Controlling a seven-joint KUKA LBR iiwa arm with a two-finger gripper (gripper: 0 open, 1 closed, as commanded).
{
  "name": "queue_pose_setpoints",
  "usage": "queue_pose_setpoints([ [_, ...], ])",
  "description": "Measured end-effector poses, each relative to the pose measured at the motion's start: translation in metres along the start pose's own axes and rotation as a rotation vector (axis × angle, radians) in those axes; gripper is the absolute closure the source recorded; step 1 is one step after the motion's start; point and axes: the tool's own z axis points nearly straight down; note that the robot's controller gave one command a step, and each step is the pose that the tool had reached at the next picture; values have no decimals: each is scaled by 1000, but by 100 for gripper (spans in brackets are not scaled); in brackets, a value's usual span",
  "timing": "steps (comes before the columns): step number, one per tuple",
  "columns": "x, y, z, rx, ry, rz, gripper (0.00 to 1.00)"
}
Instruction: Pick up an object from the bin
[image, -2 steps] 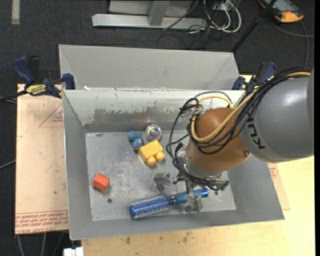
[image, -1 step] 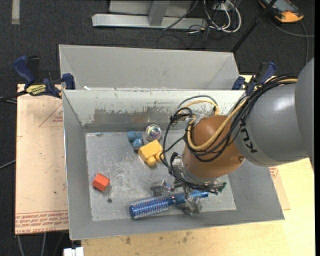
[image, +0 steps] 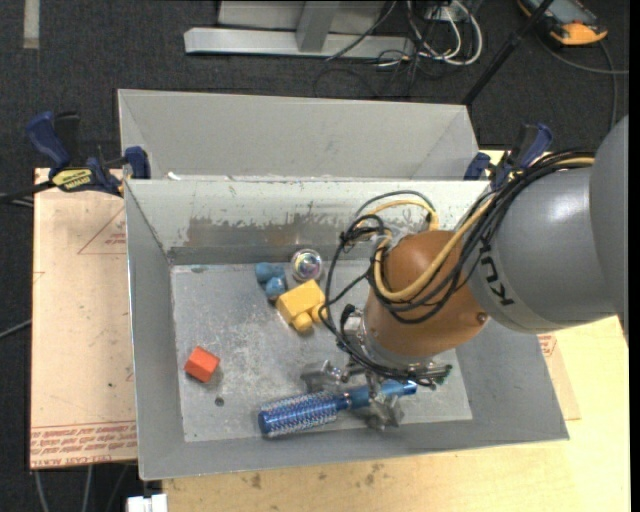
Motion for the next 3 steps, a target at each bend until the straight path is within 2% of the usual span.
queue_pose_setpoints([
  [1, -2, -2, -1, 4, -4, 4, 100],
  [3, -4, -2, -32, 4, -2, 9, 100],
])
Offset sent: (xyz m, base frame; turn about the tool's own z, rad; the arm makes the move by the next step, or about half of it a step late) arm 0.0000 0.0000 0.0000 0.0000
